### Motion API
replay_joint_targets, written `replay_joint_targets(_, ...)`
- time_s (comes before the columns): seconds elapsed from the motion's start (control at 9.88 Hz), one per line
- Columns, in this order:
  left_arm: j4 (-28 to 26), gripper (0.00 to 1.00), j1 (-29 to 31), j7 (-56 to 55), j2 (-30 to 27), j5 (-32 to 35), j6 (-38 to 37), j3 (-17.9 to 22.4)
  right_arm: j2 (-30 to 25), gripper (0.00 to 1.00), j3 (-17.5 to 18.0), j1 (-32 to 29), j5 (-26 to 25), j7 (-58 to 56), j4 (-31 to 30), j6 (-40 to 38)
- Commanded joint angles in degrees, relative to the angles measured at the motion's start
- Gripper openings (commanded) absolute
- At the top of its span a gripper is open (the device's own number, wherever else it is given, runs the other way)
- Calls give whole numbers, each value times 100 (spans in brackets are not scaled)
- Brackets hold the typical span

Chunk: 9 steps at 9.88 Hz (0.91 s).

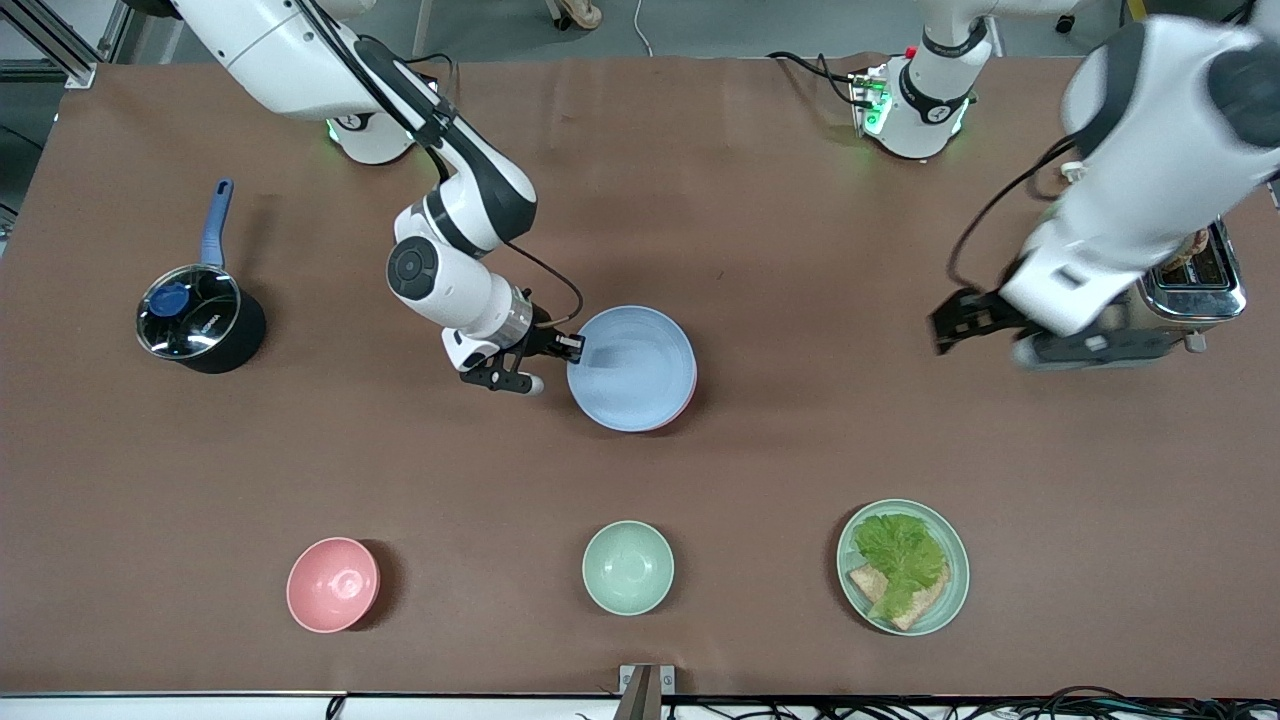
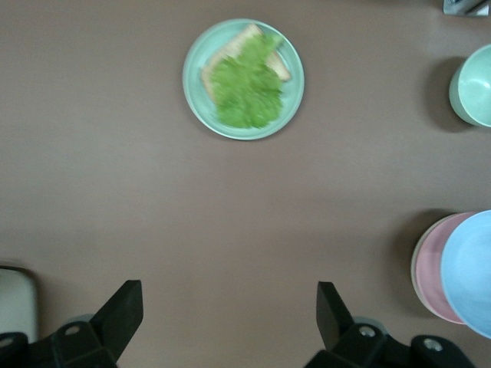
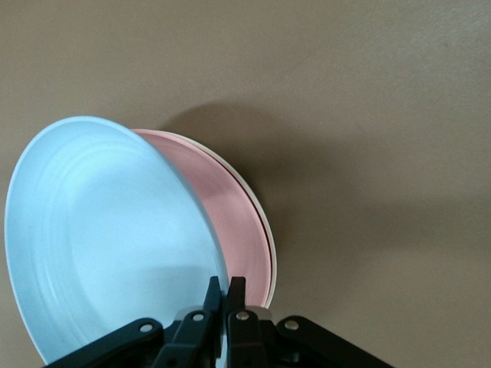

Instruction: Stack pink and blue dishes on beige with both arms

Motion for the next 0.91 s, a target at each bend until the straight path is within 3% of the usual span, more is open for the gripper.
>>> replay_joint_targets(0.0, -4, 100, 71, 804, -386, 38, -474, 275, 34, 5, 13, 68, -78, 124, -217, 433)
replay_joint_targets(0.1, 50, 100, 246, 938, -587, 73, -990, 285, 96, 7, 22, 138, -87, 115, -305, 671)
replay_joint_targets(0.3, -89, 100, 431, 975, -1018, 100, -1215, 285, 105, 11, 13, 156, -95, 115, -402, 700)
replay_joint_targets(0.51, 268, 100, 450, 966, -950, 100, -1233, 285, 62, 93, 13, 86, -95, 89, -394, 656)
replay_joint_targets(0.61, 558, 100, 450, 957, -810, 100, -1416, 285, -147, 100, -4, 51, -95, 80, -394, 516)
replay_joint_targets(0.81, 1531, 100, 459, 948, -337, 109, -2125, 285, -1180, 100, -48, -386, -409, 88, -359, -648)
